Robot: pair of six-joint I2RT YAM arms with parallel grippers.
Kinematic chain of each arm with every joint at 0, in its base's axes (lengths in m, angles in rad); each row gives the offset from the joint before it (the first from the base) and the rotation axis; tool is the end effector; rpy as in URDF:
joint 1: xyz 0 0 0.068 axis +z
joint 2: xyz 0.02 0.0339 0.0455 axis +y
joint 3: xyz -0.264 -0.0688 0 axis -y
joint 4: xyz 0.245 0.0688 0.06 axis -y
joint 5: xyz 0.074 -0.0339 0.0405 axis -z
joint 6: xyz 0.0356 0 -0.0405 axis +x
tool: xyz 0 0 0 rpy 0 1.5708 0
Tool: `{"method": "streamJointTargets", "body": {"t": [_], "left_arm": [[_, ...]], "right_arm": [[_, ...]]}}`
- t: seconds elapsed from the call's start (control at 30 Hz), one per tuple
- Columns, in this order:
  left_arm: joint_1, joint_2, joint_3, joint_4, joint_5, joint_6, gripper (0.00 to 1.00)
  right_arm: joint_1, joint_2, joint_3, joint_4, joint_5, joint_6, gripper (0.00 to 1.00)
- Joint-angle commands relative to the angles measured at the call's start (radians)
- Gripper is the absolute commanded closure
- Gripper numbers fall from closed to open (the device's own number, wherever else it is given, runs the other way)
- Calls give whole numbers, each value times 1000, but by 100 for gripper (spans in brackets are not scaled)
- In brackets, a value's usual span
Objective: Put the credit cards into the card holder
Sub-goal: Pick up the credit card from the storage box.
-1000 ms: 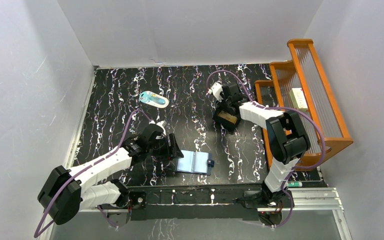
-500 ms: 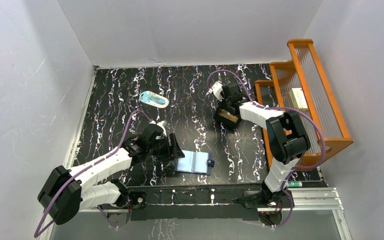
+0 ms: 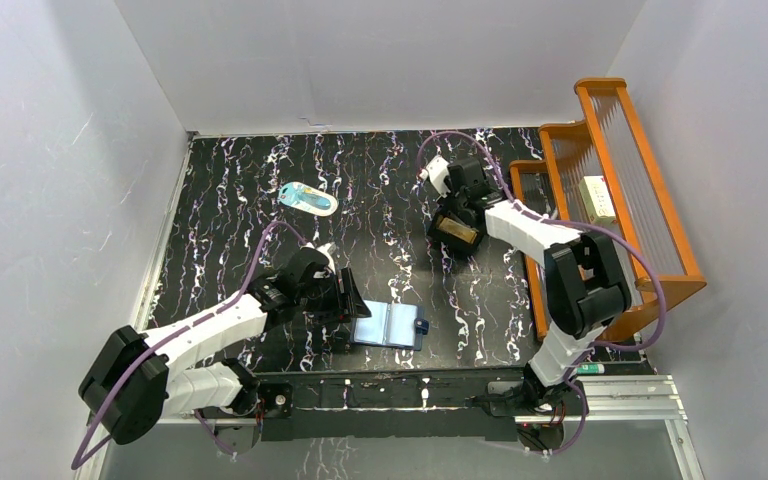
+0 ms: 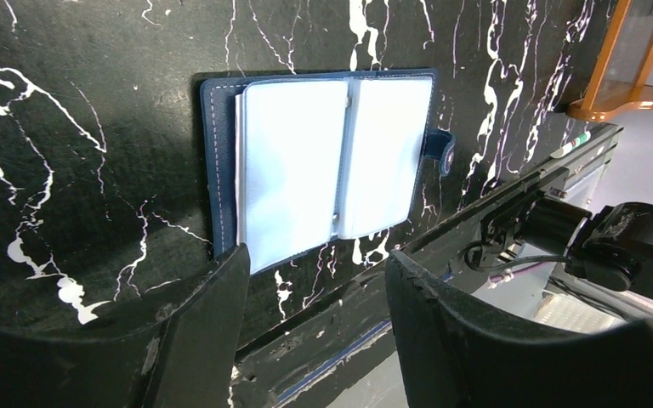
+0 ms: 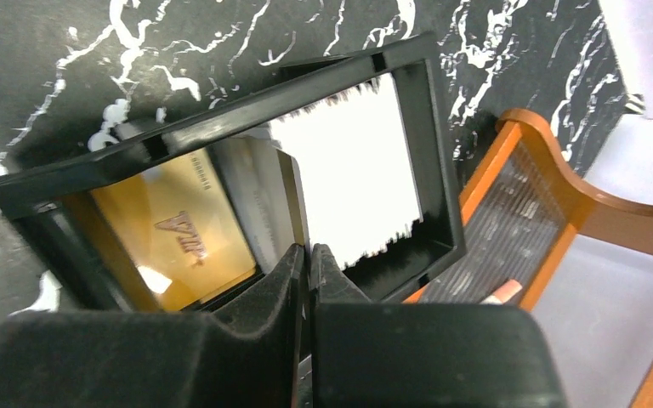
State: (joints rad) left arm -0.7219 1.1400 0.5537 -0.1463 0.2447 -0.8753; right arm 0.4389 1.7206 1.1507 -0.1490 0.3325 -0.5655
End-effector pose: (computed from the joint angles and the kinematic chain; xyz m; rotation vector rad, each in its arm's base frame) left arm 0.1652 -0.1570 0.1952 -0.0557 2.5349 -1.0252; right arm 0.3481 0.1506 0.2220 -0.9433 2.0775 -0.4463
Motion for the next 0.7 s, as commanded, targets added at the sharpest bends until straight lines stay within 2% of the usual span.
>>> {"method": "streamJointTargets", "body": {"t": [0.0, 0.13, 0.37, 0.47, 0.67], "left_arm": [[4, -19, 23, 3, 55, -19, 43], [4, -54, 60, 9, 106, -49, 43], [4, -118, 90, 82, 129, -114, 43], [4, -148, 98, 106, 106, -129, 43], [6, -205, 96, 223, 90, -179, 43]], "right_arm": [[-7, -81, 83, -85, -66, 77, 93], [-7, -147, 101, -180, -207, 185, 100], [-6, -297, 74, -212, -427, 414, 100], [-7, -392, 28, -151, -577, 554, 100], [-7, -541, -102, 8, -770, 931, 100]]}}
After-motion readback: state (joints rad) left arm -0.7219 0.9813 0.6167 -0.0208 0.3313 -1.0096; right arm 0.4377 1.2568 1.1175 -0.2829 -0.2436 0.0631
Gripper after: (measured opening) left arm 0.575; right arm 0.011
